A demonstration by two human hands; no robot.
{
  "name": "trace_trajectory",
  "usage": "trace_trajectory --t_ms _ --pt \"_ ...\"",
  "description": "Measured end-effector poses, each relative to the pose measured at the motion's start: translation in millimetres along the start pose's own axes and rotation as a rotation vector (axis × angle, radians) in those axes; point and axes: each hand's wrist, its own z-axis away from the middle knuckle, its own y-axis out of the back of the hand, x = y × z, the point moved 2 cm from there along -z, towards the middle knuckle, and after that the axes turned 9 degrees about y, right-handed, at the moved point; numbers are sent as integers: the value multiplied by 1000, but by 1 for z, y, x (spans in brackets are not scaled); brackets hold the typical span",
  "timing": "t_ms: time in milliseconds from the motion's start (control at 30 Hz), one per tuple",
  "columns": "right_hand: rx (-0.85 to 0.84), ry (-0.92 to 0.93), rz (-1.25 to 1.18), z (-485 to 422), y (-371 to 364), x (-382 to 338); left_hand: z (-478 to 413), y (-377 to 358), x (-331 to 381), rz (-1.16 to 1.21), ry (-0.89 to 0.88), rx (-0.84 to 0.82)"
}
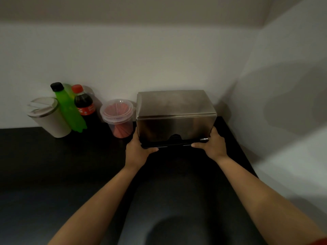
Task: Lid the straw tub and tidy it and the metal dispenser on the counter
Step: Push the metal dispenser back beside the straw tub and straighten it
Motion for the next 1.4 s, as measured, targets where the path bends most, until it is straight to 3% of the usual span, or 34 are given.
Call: trace_trajectory --t_ms 1400 --pt "44 -15 0 5 -5 -2 9 8 9 26 25 -17"
